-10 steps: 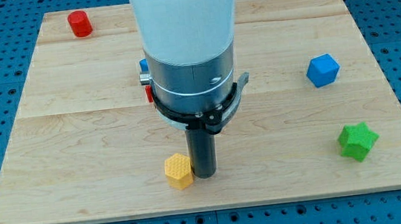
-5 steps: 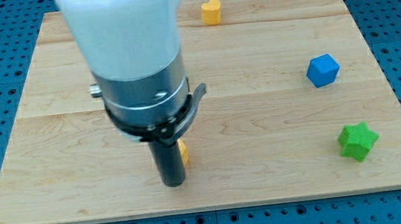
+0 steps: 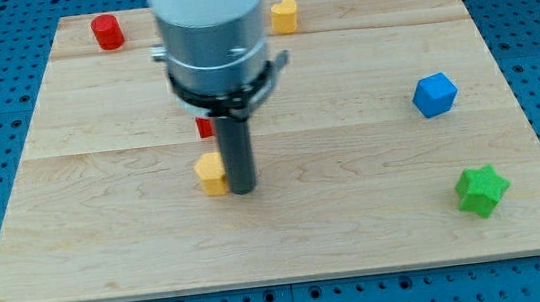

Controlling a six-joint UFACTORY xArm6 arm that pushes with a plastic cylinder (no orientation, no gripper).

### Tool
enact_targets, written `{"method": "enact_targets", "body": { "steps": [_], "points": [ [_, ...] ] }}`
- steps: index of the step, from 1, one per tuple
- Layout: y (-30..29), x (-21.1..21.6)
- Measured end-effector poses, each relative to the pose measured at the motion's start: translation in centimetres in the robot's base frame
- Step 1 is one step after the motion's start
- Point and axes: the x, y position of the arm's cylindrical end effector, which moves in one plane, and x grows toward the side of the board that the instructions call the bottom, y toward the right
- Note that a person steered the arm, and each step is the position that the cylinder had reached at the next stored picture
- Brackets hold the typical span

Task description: Slide the yellow hexagon up and left

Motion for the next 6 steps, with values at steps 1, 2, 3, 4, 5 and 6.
{"method": "enact_targets", "body": {
  "steps": [1, 2, 3, 4, 5, 6],
  "points": [
    [-3.6, -1.4],
    [-6.3, -2.0],
    [-7.2, -1.0],
    [-8.6, -1.4],
    [-8.4, -3.6],
    [-8.4, -5.0]
  ]
}}
